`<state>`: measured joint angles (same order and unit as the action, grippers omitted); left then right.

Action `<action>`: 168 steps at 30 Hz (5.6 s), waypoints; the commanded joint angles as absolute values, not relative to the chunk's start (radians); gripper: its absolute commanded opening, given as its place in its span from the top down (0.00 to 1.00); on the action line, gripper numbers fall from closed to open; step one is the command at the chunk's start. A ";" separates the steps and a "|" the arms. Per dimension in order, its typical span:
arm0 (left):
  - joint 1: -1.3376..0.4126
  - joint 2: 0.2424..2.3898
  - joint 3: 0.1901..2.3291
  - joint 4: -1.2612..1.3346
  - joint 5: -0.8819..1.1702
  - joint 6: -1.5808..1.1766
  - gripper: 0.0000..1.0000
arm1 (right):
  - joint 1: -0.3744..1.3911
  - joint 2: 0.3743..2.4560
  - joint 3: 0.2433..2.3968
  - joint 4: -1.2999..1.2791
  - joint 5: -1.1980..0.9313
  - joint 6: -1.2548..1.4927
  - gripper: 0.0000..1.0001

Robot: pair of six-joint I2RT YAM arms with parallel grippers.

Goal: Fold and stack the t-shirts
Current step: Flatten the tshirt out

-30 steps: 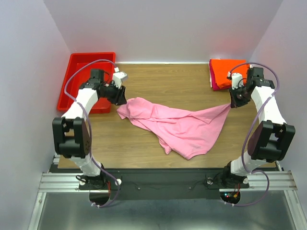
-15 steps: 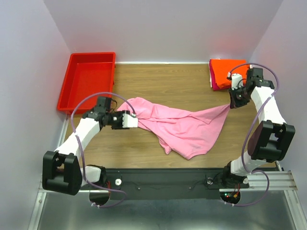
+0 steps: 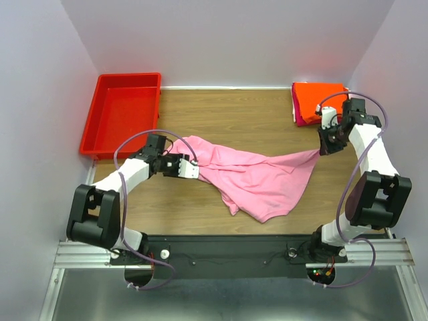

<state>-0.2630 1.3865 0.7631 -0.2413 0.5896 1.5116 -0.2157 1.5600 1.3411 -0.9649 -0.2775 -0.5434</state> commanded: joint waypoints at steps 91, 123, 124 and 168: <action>-0.249 1.759 1.276 -0.637 0.653 1.440 0.80 | -0.212 1.517 1.351 -0.951 -0.273 -0.554 1.00; -0.244 1.756 1.286 -0.672 0.630 1.462 0.61 | -0.212 1.509 1.344 -0.953 -0.272 -0.557 0.99; -0.244 1.758 1.284 -0.666 0.629 1.460 0.61 | -0.212 1.509 1.342 -0.953 -0.273 -0.557 0.99; -0.195 1.733 1.360 -0.686 0.696 1.375 1.00 | -0.212 1.505 1.371 -0.953 -0.238 -0.551 0.99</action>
